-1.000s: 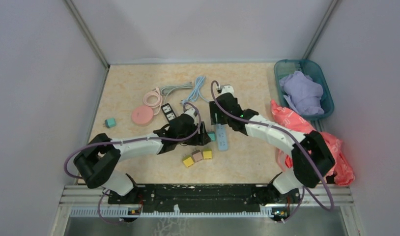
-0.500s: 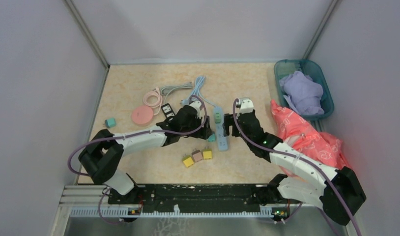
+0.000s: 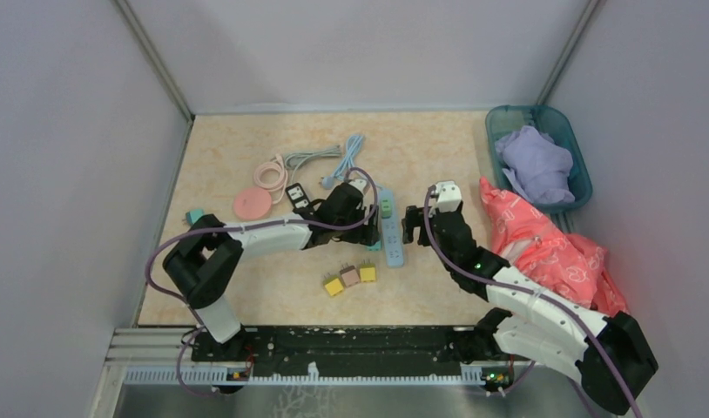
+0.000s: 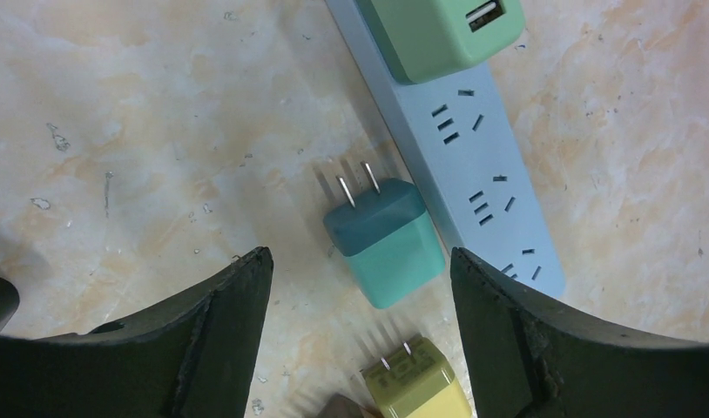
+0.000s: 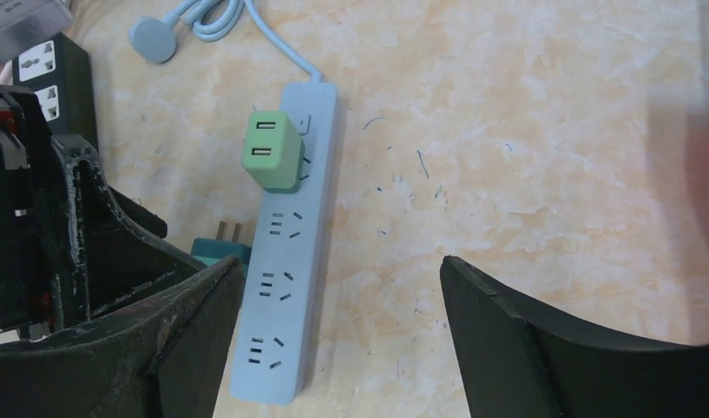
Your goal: Insert the plug
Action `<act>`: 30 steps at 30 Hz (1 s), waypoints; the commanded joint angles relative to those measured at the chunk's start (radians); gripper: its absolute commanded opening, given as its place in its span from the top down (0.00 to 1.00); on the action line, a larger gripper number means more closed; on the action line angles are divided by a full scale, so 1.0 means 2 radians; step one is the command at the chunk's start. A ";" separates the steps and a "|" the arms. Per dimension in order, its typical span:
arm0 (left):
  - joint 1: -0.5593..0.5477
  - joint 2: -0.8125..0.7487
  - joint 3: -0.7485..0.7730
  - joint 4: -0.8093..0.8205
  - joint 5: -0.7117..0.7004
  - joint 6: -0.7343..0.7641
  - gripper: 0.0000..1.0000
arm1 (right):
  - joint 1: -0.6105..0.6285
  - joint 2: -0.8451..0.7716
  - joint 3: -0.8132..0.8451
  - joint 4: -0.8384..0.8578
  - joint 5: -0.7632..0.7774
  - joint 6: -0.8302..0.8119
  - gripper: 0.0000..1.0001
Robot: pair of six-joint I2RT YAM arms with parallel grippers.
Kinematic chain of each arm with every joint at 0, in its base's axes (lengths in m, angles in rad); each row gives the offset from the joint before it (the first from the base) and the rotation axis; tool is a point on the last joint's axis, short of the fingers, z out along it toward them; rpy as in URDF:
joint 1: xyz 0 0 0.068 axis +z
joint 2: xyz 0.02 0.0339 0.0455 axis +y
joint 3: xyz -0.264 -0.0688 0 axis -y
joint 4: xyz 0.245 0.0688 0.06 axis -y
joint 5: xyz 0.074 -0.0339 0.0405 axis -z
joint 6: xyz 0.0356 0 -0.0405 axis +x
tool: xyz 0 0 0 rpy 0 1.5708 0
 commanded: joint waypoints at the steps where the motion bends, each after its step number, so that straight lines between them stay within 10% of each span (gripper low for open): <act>1: -0.002 0.016 0.022 -0.015 -0.012 -0.012 0.20 | -0.001 -0.011 0.000 0.034 0.023 -0.008 0.17; 30: -0.019 0.021 0.034 -0.074 -0.132 -0.016 0.39 | 0.000 0.004 -0.001 0.038 0.019 -0.014 0.17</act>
